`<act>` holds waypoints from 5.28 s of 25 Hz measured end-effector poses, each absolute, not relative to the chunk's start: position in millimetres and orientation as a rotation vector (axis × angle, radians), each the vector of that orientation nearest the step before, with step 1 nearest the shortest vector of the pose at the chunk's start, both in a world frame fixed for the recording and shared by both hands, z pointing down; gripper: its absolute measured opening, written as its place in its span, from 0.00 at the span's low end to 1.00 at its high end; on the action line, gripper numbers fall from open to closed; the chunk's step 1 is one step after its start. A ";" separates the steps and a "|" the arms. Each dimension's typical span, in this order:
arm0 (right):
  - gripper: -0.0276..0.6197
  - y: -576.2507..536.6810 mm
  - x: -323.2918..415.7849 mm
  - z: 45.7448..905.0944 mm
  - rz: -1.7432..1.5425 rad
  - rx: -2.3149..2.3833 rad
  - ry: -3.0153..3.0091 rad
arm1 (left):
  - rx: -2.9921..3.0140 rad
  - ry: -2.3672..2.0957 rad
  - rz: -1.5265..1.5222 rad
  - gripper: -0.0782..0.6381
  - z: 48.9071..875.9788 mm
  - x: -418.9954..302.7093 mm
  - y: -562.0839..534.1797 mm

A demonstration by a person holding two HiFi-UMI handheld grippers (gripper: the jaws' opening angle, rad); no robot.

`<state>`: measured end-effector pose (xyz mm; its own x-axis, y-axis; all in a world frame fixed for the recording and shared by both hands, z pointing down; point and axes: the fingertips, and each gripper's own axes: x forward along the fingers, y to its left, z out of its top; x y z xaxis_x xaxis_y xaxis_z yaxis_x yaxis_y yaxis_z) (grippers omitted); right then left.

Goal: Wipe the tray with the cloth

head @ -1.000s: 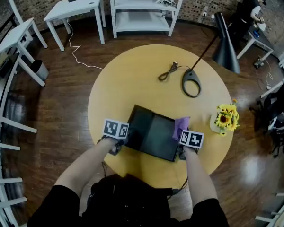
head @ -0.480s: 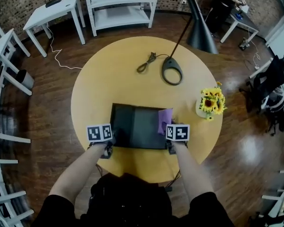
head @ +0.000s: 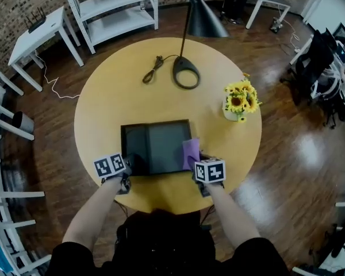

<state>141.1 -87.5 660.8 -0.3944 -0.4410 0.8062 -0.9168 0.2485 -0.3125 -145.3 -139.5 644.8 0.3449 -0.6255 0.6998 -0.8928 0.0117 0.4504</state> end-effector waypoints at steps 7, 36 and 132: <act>0.26 -67.0 153.8 660.3 1.073 1.257 -1.956 | 1.731 -1.340 0.384 0.40 641.2 -129.2 -136.8; 0.22 -235.2 125.1 660.9 0.336 0.717 -1.947 | 1.199 -1.505 -0.013 0.27 658.1 -48.0 -10.6; 0.22 -167.5 26.5 601.3 0.974 0.926 -2.128 | 1.677 -1.107 0.201 0.25 631.4 -45.9 -67.5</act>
<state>26.5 -167.5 601.3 -0.5657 -0.3373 0.7525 -0.7900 0.4834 -0.3771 -45.9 -67.5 631.4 0.5548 -0.5629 0.6127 -0.7426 -0.0028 0.6698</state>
